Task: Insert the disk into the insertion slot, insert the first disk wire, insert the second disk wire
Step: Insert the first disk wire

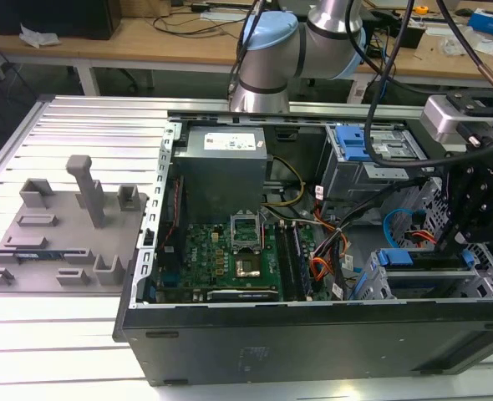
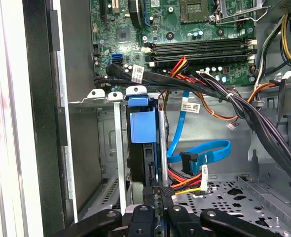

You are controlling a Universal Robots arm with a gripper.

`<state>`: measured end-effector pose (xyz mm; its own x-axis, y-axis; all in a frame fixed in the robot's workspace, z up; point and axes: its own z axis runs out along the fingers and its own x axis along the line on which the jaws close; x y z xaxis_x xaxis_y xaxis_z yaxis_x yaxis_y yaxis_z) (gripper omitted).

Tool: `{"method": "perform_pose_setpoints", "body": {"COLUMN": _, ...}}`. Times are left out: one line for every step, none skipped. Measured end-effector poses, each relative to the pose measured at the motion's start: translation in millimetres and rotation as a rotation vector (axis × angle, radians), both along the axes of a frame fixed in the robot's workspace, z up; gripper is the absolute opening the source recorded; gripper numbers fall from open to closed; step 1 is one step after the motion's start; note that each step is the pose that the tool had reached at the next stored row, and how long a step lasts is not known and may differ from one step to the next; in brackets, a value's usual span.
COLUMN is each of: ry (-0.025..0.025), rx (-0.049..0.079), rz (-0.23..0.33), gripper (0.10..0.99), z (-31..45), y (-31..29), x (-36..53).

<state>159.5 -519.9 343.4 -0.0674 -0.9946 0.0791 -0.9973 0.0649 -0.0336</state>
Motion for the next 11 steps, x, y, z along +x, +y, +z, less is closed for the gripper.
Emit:
{"method": "perform_pose_setpoints", "body": {"ry": 0.0000, "rx": 0.000, "rz": 0.000, "gripper": 0.165, "z": -0.2, "y": -0.2, "x": 0.0}}
{"method": "perform_pose_setpoints", "body": {"ry": 0.0000, "rx": 0.000, "rz": 0.000, "gripper": 0.165, "z": -0.2, "y": -0.6, "x": 0.0}}
{"method": "perform_pose_setpoints", "body": {"ry": 0.0000, "rx": 0.000, "rz": 0.000, "gripper": 0.165, "z": -0.4, "y": -0.7, "x": 0.0}}
{"method": "perform_pose_setpoints", "body": {"ry": 0.0000, "rx": 0.000, "rz": 0.000, "gripper": 0.165, "z": -0.5, "y": -0.9, "x": 0.0}}
{"method": "perform_pose_setpoints", "body": {"ry": 0.0000, "rx": 0.000, "rz": 0.000, "gripper": 0.165, "z": -0.7, "y": -1.1, "x": 0.0}}
{"method": "perform_pose_setpoints", "body": {"ry": 0.0000, "rx": 0.000, "rz": 0.000, "gripper": 0.165, "z": -0.9, "y": -1.2, "x": 0.0}}
{"method": "perform_pose_setpoints", "body": {"ry": 0.0000, "rx": -0.001, "rz": 0.000, "gripper": 0.165, "z": -1.2, "y": -1.3, "x": 0.0}}
{"method": "perform_pose_setpoints", "body": {"ry": -0.0001, "rx": -0.001, "rz": 0.000, "gripper": 0.165, "z": -1.9, "y": -1.3, "x": 0.0}}
{"method": "perform_pose_setpoints", "body": {"ry": -0.0001, "rx": -0.001, "rz": 0.000, "gripper": 0.165, "z": -2.6, "y": -1.3, "x": 0.0}}
{"method": "perform_pose_setpoints", "body": {"ry": -0.0001, "rx": -0.001, "rz": 0.000, "gripper": 0.165, "z": -3.3, "y": -1.3, "x": 0.0}}
{"method": "perform_pose_setpoints", "body": {"ry": -0.0001, "rx": -0.001, "rz": 0.000, "gripper": 0.165, "z": -3.7, "y": -1.3, "x": 0.0}}
